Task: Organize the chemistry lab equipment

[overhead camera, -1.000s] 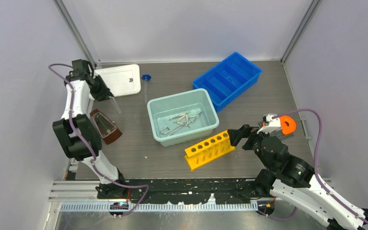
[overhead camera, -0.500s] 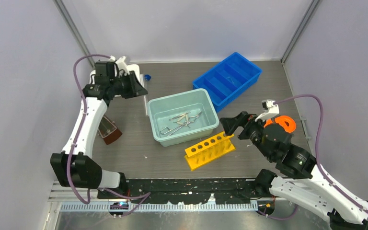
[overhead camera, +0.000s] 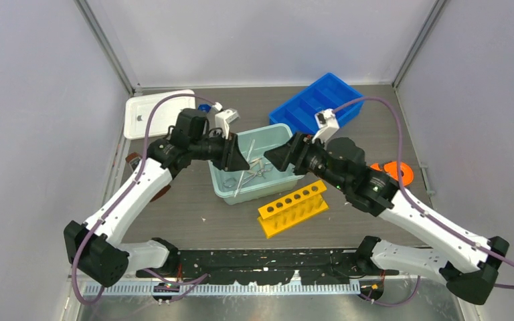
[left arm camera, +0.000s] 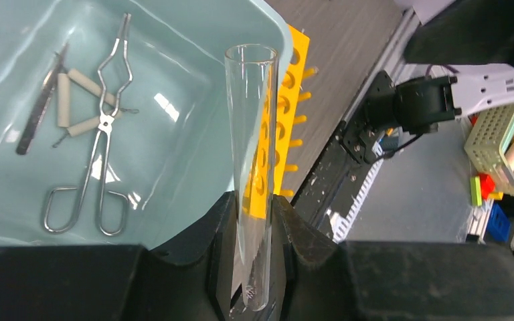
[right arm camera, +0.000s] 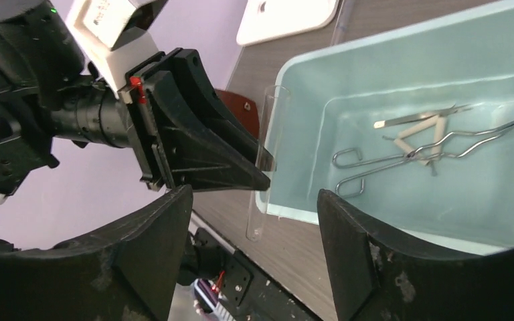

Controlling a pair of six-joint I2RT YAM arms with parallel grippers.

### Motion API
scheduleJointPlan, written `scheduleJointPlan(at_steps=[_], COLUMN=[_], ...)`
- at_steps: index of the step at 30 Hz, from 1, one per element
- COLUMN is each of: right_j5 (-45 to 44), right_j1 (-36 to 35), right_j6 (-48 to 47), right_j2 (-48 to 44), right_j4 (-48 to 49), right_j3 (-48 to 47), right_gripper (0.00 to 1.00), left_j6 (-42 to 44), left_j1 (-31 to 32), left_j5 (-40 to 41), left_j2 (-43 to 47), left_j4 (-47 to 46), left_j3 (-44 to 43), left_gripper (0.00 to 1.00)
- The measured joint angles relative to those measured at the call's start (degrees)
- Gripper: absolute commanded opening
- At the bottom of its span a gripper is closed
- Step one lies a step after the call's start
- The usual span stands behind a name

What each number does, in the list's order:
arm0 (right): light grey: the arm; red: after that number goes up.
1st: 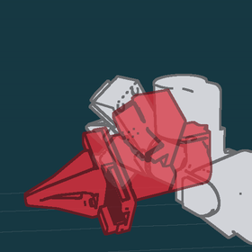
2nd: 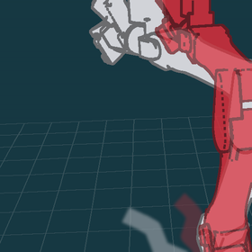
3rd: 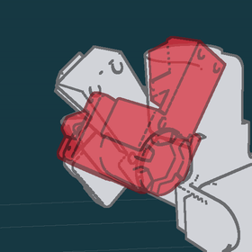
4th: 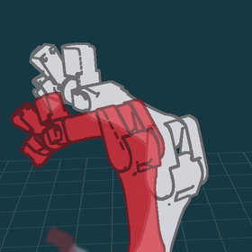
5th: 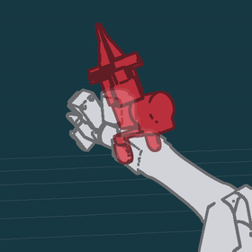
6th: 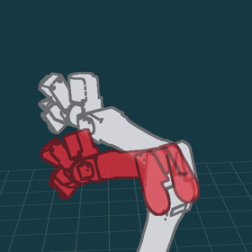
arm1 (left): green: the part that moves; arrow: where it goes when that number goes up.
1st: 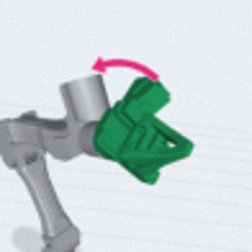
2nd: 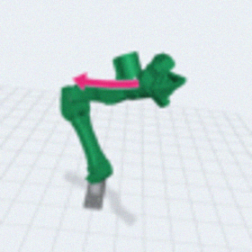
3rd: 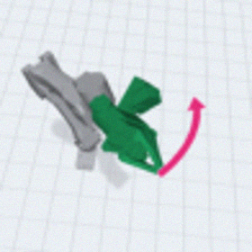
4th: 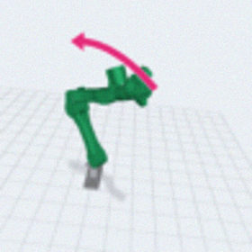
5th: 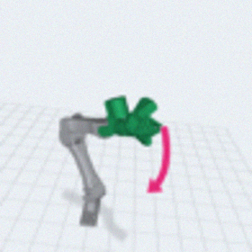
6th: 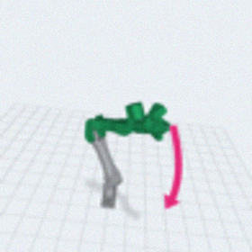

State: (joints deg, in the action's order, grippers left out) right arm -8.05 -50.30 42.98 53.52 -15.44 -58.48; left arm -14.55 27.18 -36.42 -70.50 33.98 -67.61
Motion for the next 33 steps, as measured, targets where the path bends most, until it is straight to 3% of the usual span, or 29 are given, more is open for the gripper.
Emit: scheduleJointPlan(at_steps=[6,15,27,33], right_j5=[4.09,5.25,4.22,4.87], right_j1=[0.00,0.00,0.00,0.00], right_j6=[3.37,6.93,9.14,9.86], right_j2=[6.56,8.46,13.86,15.96], right_j4=[2.14,7.80,9.66,11.15], right_j3=[-0.02,0.31,0.31,0.31], right_gripper=[0.64,0.54,0.51,0.38], left_j6=[2.03,3.45,3.45,3.48], left_j1=[1.81,2.71,3.82,3.82], left_j5=[-1.05,-2.75,-4.39,-4.39], left_j2=[0.31,3.52,3.93,4.17], left_j4=[0.15,0.17,0.09,0.07], left_j3=[1.86,4.15,4.85,4.98], left_gripper=[0.20,0.20,0.20,0.20])
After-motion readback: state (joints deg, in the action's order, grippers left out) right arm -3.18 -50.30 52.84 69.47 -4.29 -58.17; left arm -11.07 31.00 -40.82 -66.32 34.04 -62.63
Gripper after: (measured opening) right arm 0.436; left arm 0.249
